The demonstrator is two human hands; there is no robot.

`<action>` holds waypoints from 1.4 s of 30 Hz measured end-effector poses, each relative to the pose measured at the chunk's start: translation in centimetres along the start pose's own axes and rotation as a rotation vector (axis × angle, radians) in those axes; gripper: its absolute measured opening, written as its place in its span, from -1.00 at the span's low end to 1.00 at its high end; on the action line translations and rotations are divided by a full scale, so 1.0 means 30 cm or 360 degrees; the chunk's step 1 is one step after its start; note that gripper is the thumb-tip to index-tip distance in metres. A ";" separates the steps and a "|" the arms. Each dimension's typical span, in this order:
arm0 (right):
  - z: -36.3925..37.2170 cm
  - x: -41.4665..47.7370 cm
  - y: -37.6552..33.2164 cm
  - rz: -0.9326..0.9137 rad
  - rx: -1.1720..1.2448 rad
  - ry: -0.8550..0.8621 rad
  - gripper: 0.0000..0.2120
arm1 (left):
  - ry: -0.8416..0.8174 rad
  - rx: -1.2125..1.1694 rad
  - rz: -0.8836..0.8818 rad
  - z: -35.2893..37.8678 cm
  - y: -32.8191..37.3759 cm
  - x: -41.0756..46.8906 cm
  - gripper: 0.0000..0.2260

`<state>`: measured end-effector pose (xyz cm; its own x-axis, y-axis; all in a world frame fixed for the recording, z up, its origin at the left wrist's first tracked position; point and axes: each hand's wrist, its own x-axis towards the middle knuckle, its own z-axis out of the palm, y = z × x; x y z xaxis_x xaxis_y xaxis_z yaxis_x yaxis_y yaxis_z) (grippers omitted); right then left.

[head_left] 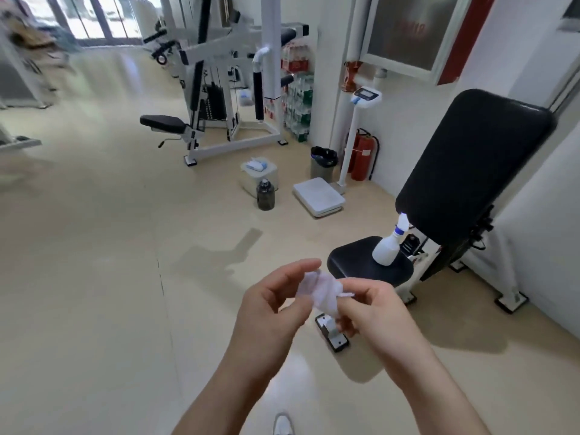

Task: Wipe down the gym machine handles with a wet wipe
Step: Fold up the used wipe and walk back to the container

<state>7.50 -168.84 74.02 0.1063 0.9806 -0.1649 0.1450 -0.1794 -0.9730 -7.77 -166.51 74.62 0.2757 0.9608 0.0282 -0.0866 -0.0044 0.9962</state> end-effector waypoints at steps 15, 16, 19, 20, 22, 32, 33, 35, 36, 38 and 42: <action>0.379 1.123 -0.279 0.0098 -0.0016 -0.0415 -0.79 | 0.0155 0.1307 0.0316 -0.634 -0.035 1.000 -0.71; 0.423 1.203 -0.292 0.0105 0.0088 -0.0370 -0.80 | 0.0157 0.1112 0.0233 -0.693 -0.025 1.070 -0.71; 0.583 1.435 -0.351 0.0156 0.0482 -0.0283 -0.90 | 0.0136 0.0362 -0.0039 -0.888 0.023 1.283 -0.63; 0.641 1.514 -0.377 0.0177 0.0638 -0.0283 -0.95 | 0.0085 0.0167 -0.0083 -0.958 0.038 1.358 -0.62; 0.750 1.668 -0.439 0.0217 0.0900 -0.0296 -0.95 | -0.0014 -0.0139 -0.0149 -1.087 0.074 1.504 -0.61; 0.997 2.375 -0.621 0.0045 0.0933 -0.0040 -0.66 | 0.0087 -0.0125 -0.0128 -1.470 0.080 2.229 -0.81; 1.006 2.452 -0.622 0.0035 0.0811 0.0010 -0.73 | 0.0087 -0.0114 -0.0138 -1.494 0.063 2.311 -0.83; 1.015 2.618 -0.615 0.0001 0.0531 0.0179 -0.84 | 0.0074 -0.0058 -0.0157 -1.532 0.030 2.484 -0.88; 1.017 2.706 -0.609 -0.0027 0.0402 0.0266 -0.87 | 0.0063 0.0011 -0.0158 -1.547 0.014 2.574 -0.89; 1.016 2.895 -0.605 -0.0086 0.0220 0.0394 -0.89 | 0.0055 0.0166 -0.0148 -1.570 -0.020 2.766 -0.90; 1.002 3.242 -0.621 -0.0135 0.0112 0.0562 -0.95 | 0.0005 0.0325 -0.0163 -1.589 -0.054 3.149 -0.92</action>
<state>-14.44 -67.75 71.28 0.4314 0.9017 -0.0292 0.1009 -0.0804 -0.9916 -27.22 -62.53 71.77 0.2701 0.9600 -0.0742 0.1373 0.0379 0.9898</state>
